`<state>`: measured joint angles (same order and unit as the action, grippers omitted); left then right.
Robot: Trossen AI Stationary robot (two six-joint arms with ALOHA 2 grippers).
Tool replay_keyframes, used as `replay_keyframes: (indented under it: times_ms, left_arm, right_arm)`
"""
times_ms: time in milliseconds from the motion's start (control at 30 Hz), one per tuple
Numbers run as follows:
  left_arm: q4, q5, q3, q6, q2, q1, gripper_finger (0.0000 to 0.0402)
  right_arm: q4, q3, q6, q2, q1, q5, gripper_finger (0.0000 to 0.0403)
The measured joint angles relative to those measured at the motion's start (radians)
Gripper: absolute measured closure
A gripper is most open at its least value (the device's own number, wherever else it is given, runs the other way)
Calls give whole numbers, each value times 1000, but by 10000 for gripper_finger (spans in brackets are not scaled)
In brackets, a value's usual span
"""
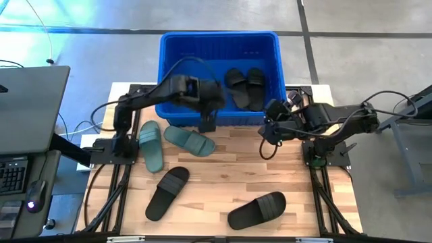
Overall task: Pick and place slides into bin
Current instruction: Put the green slide into the blue bin
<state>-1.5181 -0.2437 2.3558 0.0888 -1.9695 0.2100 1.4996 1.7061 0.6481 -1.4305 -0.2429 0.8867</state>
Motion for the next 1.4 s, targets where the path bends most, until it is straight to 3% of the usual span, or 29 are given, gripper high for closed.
replay_keyframes:
  times_ms: [67, 300, 500, 633, 733, 833, 967, 1167, 1400]
  left_arm:
    - [-63, 9, 0, -112, 15, -58, 190]
    - [-53, 67, -19, -387, 19, -273, 190]
    - [-53, -103, -111, -725, -11, -400, 191]
    - [-25, -73, -239, -756, -26, -439, 202]
    - [-51, -66, -350, -848, -37, -444, 215]
    - [-3, -156, -475, -950, -40, -425, 230]
    - [68, -238, -605, -973, -69, -398, 245]
    - [120, -169, -724, -932, -101, -322, 248]
    - [188, -111, -731, -906, -111, -267, 226]
  right_arm:
    - [4, 0, -1, -3, 9, 0, 263]
    - [4, 0, 6, -4, 15, -4, 263]
    - [2, 0, 6, -4, 15, -5, 263]
    - [0, 0, 7, -4, 15, -45, 263]
    - [0, 0, 7, -4, 9, -99, 263]
    - [-2, 0, 7, -4, -8, -121, 263]
    - [-4, 0, 18, -4, -32, -114, 263]
    - [1, 0, 51, -4, -79, -112, 263]
    - [1, 0, 51, -4, -119, -105, 263]
